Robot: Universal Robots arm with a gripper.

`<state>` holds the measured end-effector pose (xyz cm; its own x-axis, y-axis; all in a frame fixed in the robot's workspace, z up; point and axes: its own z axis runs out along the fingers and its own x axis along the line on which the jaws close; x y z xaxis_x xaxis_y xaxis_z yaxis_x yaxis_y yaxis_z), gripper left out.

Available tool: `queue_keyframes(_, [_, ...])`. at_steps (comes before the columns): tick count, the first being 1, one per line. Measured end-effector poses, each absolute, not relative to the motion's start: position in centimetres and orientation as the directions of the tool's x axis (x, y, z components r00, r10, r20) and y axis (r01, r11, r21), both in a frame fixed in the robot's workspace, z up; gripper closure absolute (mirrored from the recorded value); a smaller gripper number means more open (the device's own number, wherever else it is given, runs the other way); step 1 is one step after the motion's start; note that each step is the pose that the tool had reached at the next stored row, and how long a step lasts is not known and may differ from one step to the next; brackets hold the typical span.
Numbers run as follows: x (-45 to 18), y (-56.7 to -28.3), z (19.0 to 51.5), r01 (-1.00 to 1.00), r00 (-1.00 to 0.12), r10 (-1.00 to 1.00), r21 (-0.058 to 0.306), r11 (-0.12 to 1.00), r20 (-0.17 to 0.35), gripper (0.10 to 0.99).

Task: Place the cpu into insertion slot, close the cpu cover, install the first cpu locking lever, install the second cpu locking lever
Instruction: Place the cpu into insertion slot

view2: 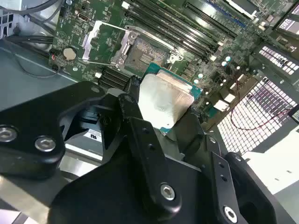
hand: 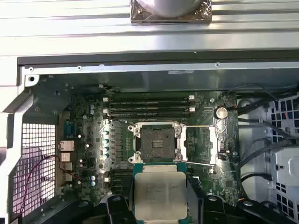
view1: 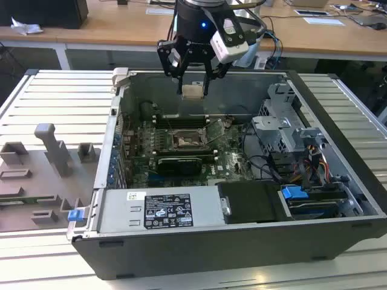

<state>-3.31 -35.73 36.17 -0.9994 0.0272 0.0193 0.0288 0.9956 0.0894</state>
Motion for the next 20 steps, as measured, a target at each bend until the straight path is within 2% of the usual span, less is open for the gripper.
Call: queue_keyframes(20, [-3.32, -35.73, 35.95, 0.213, -0.977, 0.212, 0.089, 0.973, 0.019, 0.545])
